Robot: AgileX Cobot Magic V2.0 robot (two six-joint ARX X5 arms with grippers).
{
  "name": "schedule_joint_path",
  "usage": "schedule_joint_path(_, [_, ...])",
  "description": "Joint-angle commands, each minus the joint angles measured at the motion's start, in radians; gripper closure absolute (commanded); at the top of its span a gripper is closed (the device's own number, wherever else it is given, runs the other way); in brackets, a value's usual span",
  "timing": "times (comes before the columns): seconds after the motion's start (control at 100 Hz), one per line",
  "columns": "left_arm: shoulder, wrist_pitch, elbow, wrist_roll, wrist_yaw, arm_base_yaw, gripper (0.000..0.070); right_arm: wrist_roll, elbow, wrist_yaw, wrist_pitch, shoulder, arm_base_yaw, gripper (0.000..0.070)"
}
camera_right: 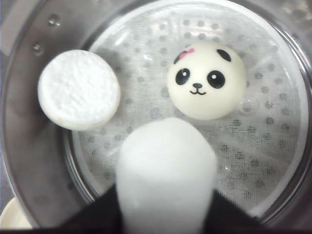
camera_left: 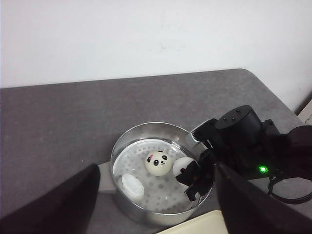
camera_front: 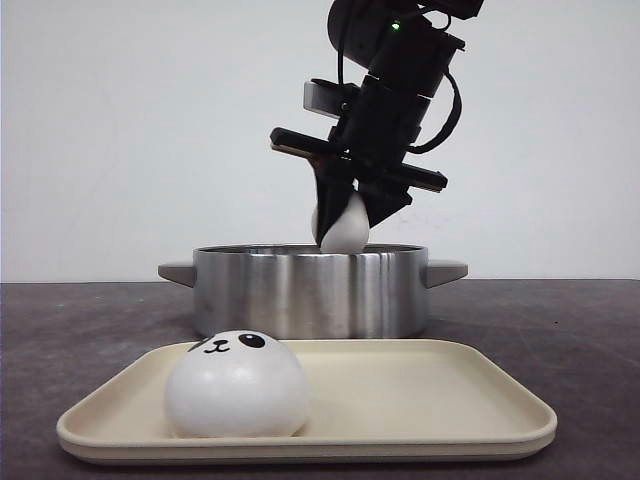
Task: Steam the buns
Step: 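Lower the bun into the pot with the right gripper, open, withdraw, then grasp the last panda bun on the tray with the left gripper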
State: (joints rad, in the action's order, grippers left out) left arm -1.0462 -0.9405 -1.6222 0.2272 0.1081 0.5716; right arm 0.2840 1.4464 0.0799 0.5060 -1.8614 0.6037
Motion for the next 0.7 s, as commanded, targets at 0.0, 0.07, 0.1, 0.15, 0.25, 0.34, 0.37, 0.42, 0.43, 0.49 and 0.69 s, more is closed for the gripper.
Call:
schedule_joint_path(0.0, [-0.01,0.009,-0.024,-0.01,0.003,0.006,0.0272,-0.004,0.014,0.003,0.0,-0.027,0.007,0.0221])
schedule_joint_path(0.07, [-0.013,0.009,-0.024,-0.01,0.003,0.006,0.0272,-0.004,0.014,-0.001,0.014,-0.027,0.006,0.0204])
schedule_joint_path(0.1, [-0.014,0.01,-0.023,-0.011,0.003,0.006,0.0272,-0.005,0.014,-0.006,0.02,-0.027,0.006,0.0204])
schedule_joint_path(0.15, [-0.016,0.01,-0.022,-0.012,0.003,0.006,0.0272,-0.005,0.014,-0.013,0.023,-0.027,0.006,0.0203])
schedule_joint_path(0.25, [-0.02,0.01,-0.021,-0.027,0.003,0.006,0.0272,-0.004,0.014,-0.013,0.022,-0.027,0.005,0.0147])
schedule_joint_path(0.34, [-0.027,0.009,-0.019,-0.039,0.003,0.006,0.0272,-0.004,0.014,-0.009,0.023,-0.027,0.0,0.0129])
schedule_joint_path(0.37, [-0.03,0.006,-0.019,-0.04,0.003,0.006,0.0272,-0.004,0.015,-0.008,0.025,-0.027,-0.001,0.0129])
schedule_joint_path(0.42, [-0.037,-0.003,-0.019,-0.04,0.003,0.006,0.0272,-0.004,0.018,-0.005,0.03,-0.027,-0.005,0.0129])
schedule_joint_path(0.43, [-0.039,-0.006,-0.019,-0.04,0.003,0.006,0.0272,-0.004,0.02,-0.003,0.033,-0.027,-0.005,0.013])
schedule_joint_path(0.49, [-0.051,-0.02,-0.014,-0.047,0.003,0.006,0.0272,-0.005,0.04,0.0,0.063,-0.027,-0.01,0.0157])
schedule_joint_path(0.69, [-0.067,-0.049,0.09,-0.062,-0.013,0.006,0.0272,-0.034,0.17,0.029,0.239,-0.01,-0.011,0.068])
